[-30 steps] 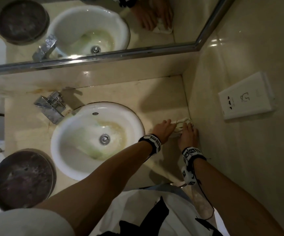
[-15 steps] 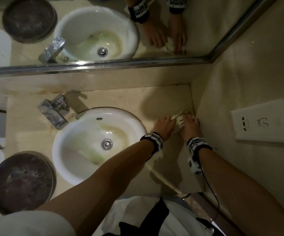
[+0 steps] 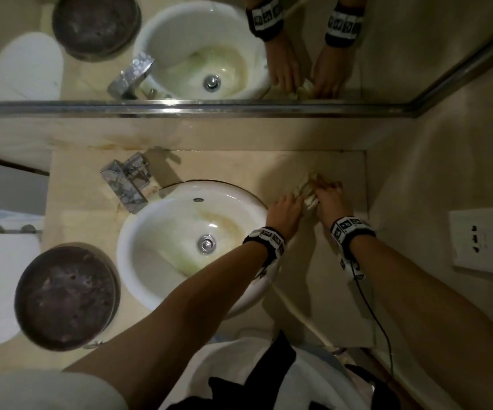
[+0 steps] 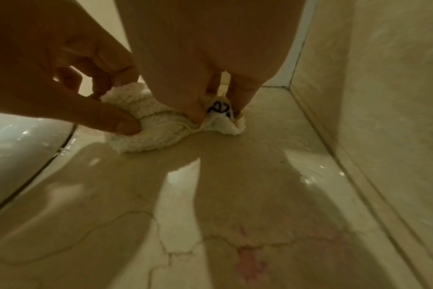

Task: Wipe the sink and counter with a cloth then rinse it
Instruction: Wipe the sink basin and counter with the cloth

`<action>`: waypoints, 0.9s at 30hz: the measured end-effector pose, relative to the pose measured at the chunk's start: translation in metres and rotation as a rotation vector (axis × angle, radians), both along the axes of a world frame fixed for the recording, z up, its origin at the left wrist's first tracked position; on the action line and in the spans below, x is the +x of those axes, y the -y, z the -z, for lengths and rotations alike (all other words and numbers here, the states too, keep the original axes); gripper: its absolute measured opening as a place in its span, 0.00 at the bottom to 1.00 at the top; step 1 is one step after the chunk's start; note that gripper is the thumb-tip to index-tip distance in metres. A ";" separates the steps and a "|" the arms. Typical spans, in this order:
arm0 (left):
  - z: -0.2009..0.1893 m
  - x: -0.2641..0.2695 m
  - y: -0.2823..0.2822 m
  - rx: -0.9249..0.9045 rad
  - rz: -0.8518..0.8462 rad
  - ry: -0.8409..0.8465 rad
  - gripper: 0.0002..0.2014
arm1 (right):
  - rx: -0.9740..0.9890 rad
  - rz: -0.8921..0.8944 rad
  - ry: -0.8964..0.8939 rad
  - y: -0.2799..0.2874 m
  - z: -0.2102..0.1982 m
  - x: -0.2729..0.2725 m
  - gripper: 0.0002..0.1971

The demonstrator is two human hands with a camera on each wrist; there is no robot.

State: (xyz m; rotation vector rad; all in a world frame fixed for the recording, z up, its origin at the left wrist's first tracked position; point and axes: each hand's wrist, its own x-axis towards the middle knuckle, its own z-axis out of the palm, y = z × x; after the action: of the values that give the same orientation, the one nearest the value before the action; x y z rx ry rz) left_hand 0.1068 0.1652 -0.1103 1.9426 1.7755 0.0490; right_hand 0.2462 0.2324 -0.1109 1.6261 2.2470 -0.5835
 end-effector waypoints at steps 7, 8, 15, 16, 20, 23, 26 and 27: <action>-0.009 -0.011 0.001 -0.050 -0.074 0.091 0.20 | 0.036 0.022 0.059 0.007 -0.020 -0.019 0.28; -0.012 -0.008 0.004 -0.043 -0.064 0.093 0.19 | 0.057 0.036 0.049 0.010 -0.022 -0.015 0.29; -0.019 0.019 0.043 0.004 0.043 0.171 0.21 | 0.092 0.133 -0.019 0.059 -0.023 0.039 0.25; -0.018 0.020 0.048 -0.001 0.057 0.166 0.22 | 0.088 0.133 -0.014 0.067 -0.021 0.045 0.24; -0.018 0.016 0.068 -0.033 0.106 0.118 0.27 | 0.082 0.094 0.015 0.099 -0.014 0.064 0.20; -0.017 0.008 0.077 -0.027 0.107 0.105 0.26 | 0.075 0.099 -0.011 0.108 -0.009 0.066 0.31; -0.018 0.001 0.080 0.007 0.120 0.113 0.25 | 0.033 0.089 -0.079 0.109 -0.009 0.061 0.34; -0.018 -0.001 0.081 0.021 0.133 0.116 0.24 | 0.026 0.083 -0.088 0.110 -0.009 0.058 0.33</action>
State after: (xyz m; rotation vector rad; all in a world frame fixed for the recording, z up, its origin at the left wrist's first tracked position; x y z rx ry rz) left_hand 0.1054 0.0838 -0.0920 2.0260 1.5745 0.1322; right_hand 0.3040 0.1226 -0.1018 1.7461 2.2660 -0.6611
